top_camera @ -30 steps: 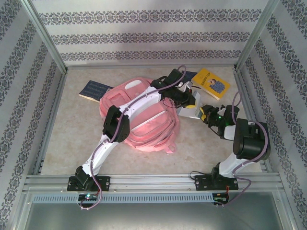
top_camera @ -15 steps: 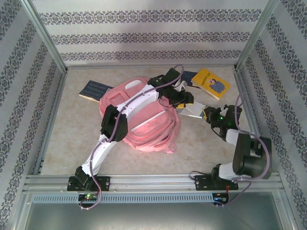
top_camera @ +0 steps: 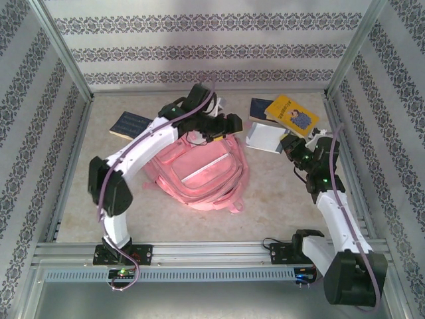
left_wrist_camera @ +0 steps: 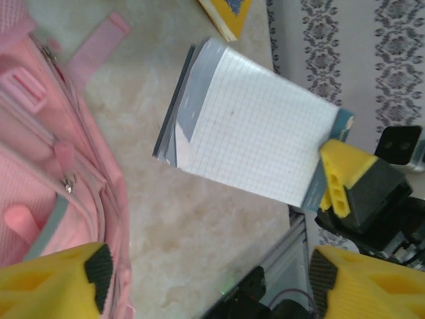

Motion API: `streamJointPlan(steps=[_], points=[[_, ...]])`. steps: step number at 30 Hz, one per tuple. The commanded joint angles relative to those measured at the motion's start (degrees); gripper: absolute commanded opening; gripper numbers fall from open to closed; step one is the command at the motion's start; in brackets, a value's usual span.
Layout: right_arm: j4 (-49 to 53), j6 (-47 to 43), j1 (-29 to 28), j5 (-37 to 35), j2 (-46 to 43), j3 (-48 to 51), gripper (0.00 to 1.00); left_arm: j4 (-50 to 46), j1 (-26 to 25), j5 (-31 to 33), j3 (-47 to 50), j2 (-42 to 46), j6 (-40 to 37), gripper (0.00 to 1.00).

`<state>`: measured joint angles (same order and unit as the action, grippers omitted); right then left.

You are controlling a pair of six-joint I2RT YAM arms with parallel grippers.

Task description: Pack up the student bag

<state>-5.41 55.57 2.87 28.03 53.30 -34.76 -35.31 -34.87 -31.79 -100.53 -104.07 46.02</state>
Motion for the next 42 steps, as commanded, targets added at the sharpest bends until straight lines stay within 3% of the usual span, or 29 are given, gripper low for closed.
streamJointPlan(steps=[1,7,12,21,31,39,42], points=[[-0.8,-2.31,-5.05,0.42,-2.8,-6.59,0.0,9.11,-0.55,-0.57,4.0,5.14,3.86,0.82],[1.94,-6.99,-12.21,9.17,-1.78,-14.63,0.0,0.11,-0.48,2.82,5.18,12.37,-14.92,0.83],[-1.34,-6.24,-13.83,16.4,-1.76,-16.21,0.0,-0.73,-0.05,3.44,10.33,17.01,-19.36,0.83],[-15.92,5.04,-14.08,22.45,-1.32,-11.9,0.0,8.81,2.01,-3.76,22.22,24.84,-17.75,0.84],[-25.53,12.61,-15.53,23.17,-1.15,-8.68,0.0,34.98,2.88,-20.14,32.37,29.98,-7.93,0.83],[-25.62,13.11,-17.26,22.79,-3.12,-6.99,0.0,43.65,3.53,-23.49,34.5,32.62,-3.76,0.73],[-24.51,12.63,-17.3,22.34,-4.61,-6.2,0.0,47.63,3.99,-23.5,36.28,34.03,-1.69,0.64]])
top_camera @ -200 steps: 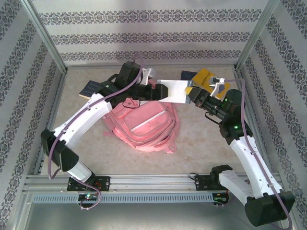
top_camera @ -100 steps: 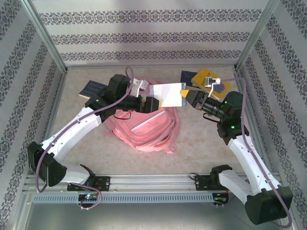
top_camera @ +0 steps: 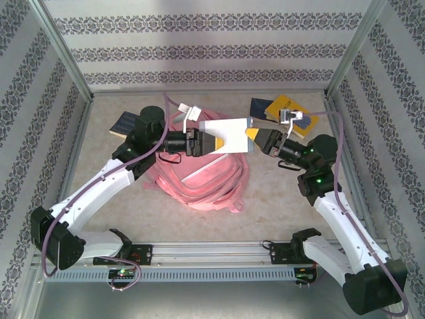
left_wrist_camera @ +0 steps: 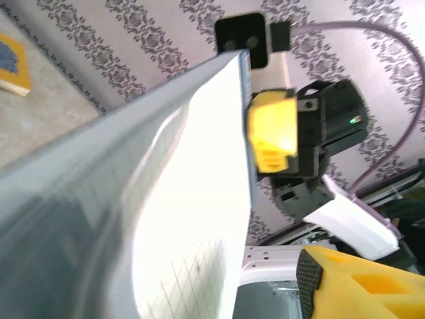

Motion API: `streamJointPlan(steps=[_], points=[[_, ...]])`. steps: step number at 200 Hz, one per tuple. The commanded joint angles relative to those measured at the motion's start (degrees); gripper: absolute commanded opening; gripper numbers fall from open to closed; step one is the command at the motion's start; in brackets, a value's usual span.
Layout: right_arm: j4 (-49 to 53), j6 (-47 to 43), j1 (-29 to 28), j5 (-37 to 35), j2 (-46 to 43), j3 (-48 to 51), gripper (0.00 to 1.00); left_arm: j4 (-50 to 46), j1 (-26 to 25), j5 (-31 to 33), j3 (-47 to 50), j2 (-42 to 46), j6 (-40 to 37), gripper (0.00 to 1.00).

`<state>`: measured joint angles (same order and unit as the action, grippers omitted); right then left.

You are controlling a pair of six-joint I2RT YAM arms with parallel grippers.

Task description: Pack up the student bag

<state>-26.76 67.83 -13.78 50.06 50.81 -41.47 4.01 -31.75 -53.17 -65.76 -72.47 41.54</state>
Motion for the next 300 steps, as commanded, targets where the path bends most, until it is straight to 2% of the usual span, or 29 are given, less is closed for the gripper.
streamJointPlan(steps=[1,61,69,78,94,106,121,145,176,188,223,232,254,262,280,300], points=[[-2.1,-0.24,-0.68,0.06,-2.66,0.73,0.0,9.16,0.97,-2.03,1.94,2.8,3.23,0.6],[1.04,-2.27,-0.76,0.44,-3.11,0.44,0.0,12.18,1.17,-3.87,4.25,3.38,4.33,0.0],[2.46,-3.07,-0.81,1.21,-2.91,-0.33,0.0,10.66,1.22,-4.0,3.73,3.69,3.2,0.0],[4.23,-4.37,-0.73,2.82,-2.37,-1.58,0.16,8.3,1.24,-4.37,2.86,4.04,1.32,0.0],[4.7,-4.58,-0.96,5.83,-1.31,-2.98,0.35,3.73,1.19,-5.0,1.08,4.5,-2.04,0.0],[4.73,-4.87,-1.67,7.54,-0.72,-3.58,0.42,1.43,1.25,-5.44,-0.01,4.45,-3.69,0.0],[5.49,-6.01,-3.37,8.89,-0.11,-4.36,0.45,0.04,1.2,-6.37,-0.63,3.94,-4.51,0.0],[8.61,-9.25,-6.51,7.27,0.0,-5.11,0.43,-0.82,1.23,-7.21,-0.64,3.12,-4.84,0.0],[11.1,-12.93,-11.17,5.41,1.04,-6.24,0.35,-1.76,1.22,-7.54,-1.13,2.26,-5.39,0.0],[12.57,-14.29,-11.7,4.08,0.88,-6.47,0.3,-2.44,1.22,-7.83,-1.41,1.9,-5.71,0.0],[14.9,-16.42,-11.54,0.43,-0.64,-5.78,0.02,-5.88,1.23,-7.43,-2.19,1.73,-7.67,0.0],[15.19,-16.53,-11.37,-0.38,-1.0,-5.34,0.0,-7.47,1.2,-7.13,-2.56,1.61,-8.48,0.09],[15.86,-16.18,-10.2,-2.32,-2.55,-3.92,0.0,-14.69,1.31,-4.47,-4.48,1.58,-12.6,0.49],[16.55,-16.02,-9.4,-3.28,-3.33,-3.33,0.0,-18.24,1.39,-2.09,-5.41,1.7,-14.46,0.6],[20.57,-16.1,-6.76,-6.87,-5.89,-2.31,0.0,-25.46,2.56,3.67,-7.41,1.21,-17.5,0.71],[30.07,-18.83,-3.66,-13.45,-9.37,-2.14,0.0,-34.73,3.44,12.86,-10.52,-0.86,-22.08,0.76]])
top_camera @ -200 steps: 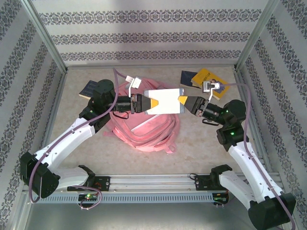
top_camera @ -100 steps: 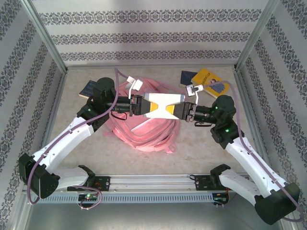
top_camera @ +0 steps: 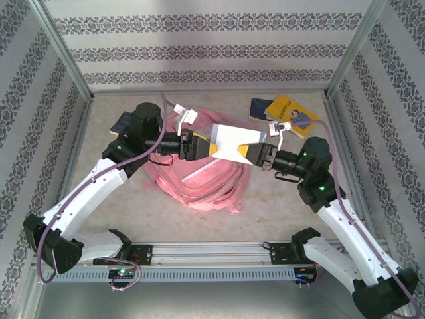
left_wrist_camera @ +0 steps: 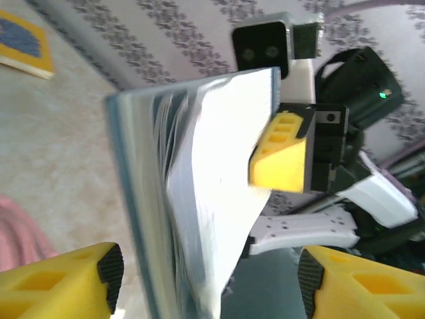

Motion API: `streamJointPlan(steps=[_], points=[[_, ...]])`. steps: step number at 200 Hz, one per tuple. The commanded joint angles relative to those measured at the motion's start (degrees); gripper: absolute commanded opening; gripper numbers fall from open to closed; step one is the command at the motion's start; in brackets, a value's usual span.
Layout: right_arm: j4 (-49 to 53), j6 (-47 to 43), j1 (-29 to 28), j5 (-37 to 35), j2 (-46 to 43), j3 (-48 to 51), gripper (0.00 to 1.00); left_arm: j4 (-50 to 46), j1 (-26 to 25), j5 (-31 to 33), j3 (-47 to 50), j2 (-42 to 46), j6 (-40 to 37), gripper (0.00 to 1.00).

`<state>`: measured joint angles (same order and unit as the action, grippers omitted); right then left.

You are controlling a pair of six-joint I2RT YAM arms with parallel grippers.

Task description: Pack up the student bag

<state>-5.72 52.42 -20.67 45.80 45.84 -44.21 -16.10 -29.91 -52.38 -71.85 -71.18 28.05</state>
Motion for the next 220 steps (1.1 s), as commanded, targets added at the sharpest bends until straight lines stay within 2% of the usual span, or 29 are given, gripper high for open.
streamJointPlan(steps=[1,21,42,72,103,151,193,220], points=[[9.39,-3.53,3.33,-9.39,-4.56,0.64,0.0,-15.08,1.65,12.54,-4.6,-2.31,-8.79,0.76],[13.38,-4.53,5.79,-10.98,-6.93,2.57,0.0,-23.3,1.96,21.86,-8.17,-6.59,-13.31,0.76],[16.2,-5.9,7.24,-11.94,-8.39,4.35,0.0,-28.5,2.05,26.22,-10.74,-12.42,-17.68,0.74],[18.71,-8.33,8.12,-12.05,-8.45,4.73,0.0,-35.04,2.03,22.68,-14.79,-22.89,-21.0,0.63],[19.89,-9.71,8.61,-11.84,-8.28,5.25,0.0,-32.62,1.77,18.28,-12.17,-26.68,-21.46,0.62],[20.34,-10.71,8.88,-11.13,-8.48,5.89,0.0,-30.7,-0.15,16.35,-8.71,-28.58,-20.52,0.6],[20.31,-11.66,8.81,-11.35,-8.93,6.79,0.0,-28.35,-1.45,12.87,-7.07,-29.22,-18.8,0.5],[20.02,-11.47,8.83,-11.61,-8.93,7.2,0.0,-27.19,-2.66,11.74,-7.0,-30.62,-18.39,0.34]])
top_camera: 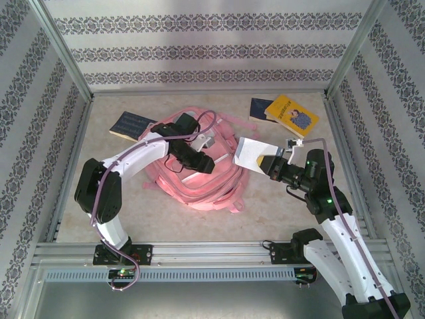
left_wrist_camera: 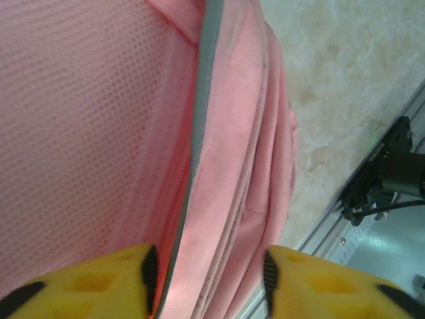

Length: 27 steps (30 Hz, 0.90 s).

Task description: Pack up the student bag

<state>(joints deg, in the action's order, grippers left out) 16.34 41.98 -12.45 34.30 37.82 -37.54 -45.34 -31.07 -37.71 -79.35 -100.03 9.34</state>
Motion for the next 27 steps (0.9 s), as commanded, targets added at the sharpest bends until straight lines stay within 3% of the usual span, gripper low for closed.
streamJointPlan(steps=[1,3,16,20,27], points=[[-2.07,-1.02,0.6,-0.11,-0.91,0.54,0.0,2.08,-1.61,-2.91,0.46,-1.8,0.32,0.33],[-1.97,-0.94,0.66,-0.03,-0.91,0.54,0.0,2.19,-2.07,-2.7,0.34,-2.62,0.24,0.27],[-1.39,-0.15,0.58,-0.47,-1.35,0.1,0.0,-1.67,-3.98,11.11,-3.99,-6.16,-1.26,0.28],[-1.17,0.06,0.58,-0.63,-1.58,0.1,0.0,-2.03,-4.22,11.19,-4.87,-6.08,-1.93,0.0],[6.87,-1.13,0.72,-10.75,-5.85,-1.41,0.0,-5.03,-2.37,6.94,-10.49,1.43,-2.96,0.0]])
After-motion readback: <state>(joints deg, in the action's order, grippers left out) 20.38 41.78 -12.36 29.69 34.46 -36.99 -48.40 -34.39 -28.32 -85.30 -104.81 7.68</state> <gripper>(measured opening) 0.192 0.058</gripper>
